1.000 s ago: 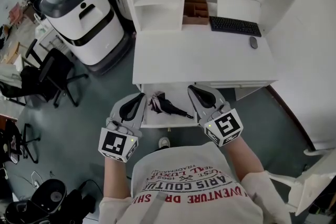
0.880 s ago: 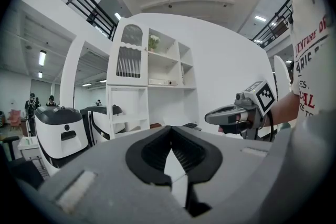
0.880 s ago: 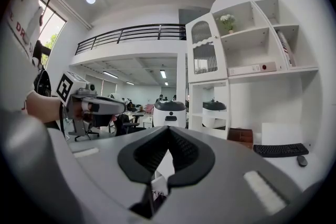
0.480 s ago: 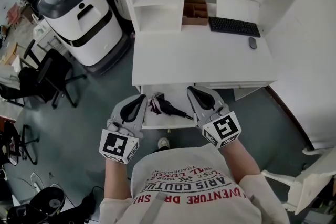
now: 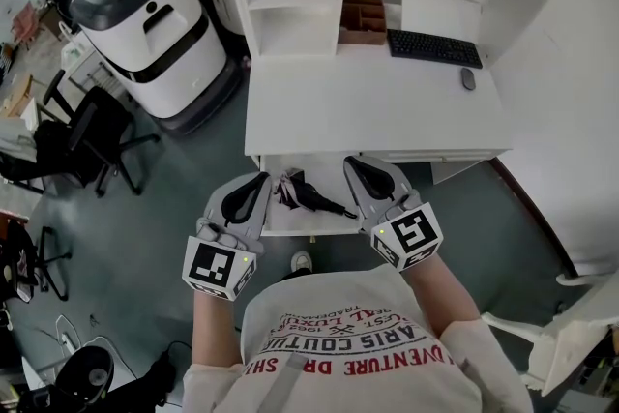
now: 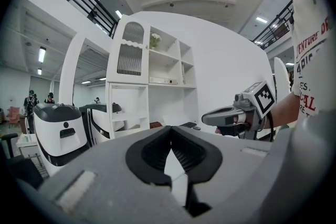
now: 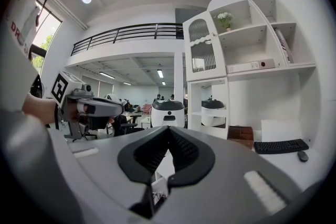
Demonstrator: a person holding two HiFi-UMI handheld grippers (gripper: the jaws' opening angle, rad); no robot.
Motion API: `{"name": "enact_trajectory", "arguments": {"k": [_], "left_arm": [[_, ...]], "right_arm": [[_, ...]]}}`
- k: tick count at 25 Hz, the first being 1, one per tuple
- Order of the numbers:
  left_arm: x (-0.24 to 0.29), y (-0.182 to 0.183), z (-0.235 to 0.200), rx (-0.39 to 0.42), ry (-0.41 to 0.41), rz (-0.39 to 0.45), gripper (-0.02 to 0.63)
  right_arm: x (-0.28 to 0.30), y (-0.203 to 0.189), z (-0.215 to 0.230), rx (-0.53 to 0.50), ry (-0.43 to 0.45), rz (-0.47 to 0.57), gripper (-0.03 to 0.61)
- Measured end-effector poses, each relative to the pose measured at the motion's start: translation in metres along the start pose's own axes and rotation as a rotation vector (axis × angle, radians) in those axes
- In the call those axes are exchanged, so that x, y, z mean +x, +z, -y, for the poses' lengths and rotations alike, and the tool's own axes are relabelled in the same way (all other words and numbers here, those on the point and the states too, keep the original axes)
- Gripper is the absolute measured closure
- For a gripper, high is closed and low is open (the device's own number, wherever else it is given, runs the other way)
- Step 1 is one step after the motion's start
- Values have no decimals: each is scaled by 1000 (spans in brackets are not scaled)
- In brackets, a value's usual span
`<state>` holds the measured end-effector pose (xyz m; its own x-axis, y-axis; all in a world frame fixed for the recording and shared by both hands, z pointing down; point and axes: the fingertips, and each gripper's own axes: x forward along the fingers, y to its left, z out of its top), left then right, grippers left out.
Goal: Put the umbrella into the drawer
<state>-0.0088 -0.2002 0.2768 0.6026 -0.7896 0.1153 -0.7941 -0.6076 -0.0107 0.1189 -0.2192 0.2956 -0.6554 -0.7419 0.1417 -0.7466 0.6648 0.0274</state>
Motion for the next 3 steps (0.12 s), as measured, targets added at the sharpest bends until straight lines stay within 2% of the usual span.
{"name": "enact_trajectory", "arguments": {"k": [3], "left_arm": [[3, 7, -4, -6, 9, -6, 610]], "right_arm": [[3, 1, 2, 4, -5, 1, 578]]}}
